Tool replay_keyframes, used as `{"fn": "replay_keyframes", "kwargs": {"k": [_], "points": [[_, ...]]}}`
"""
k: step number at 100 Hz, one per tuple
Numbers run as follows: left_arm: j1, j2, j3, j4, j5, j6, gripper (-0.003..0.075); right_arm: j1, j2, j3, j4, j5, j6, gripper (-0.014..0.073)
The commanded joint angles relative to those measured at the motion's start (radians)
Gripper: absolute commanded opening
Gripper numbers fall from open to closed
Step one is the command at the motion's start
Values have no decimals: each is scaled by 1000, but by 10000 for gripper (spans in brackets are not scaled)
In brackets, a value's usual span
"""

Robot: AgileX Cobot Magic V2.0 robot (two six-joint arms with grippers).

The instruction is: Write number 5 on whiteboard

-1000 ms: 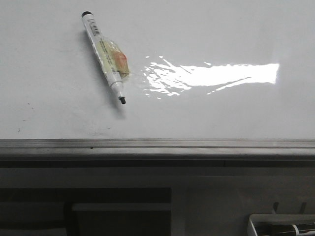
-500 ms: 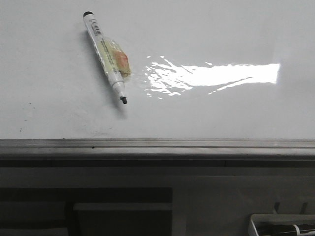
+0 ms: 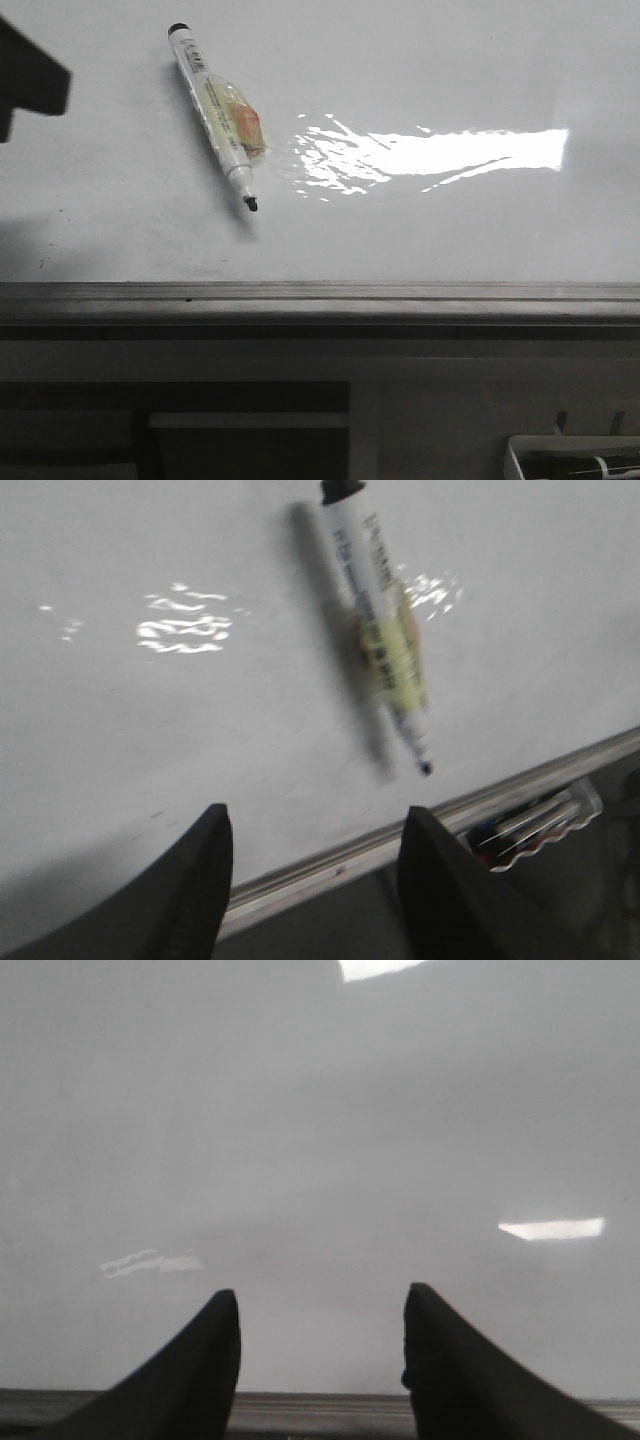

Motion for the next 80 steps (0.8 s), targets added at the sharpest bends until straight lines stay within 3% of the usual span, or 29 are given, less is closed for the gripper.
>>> {"fn": "replay_keyframes", "kwargs": {"k": [1,13,29,60,80], "points": [[-66,49,-37,-173,-202,-22,349,11,19,-38,-8,-64,-16,332],[-144,120,-37,-229,-316,-22,349,15,19,-38,-8,-62,-16,332],[-207,199,-40,-231,-371,-22,349,15,19,-38,-8,-62,-16,332],[-216,286,-42,-286,-461,-22,348,15,19,-38,-8,-62,-16,332],[-223,288,-46,-308,-440,-22,349,15,19,-38,-8,-62,-16,332]]}}
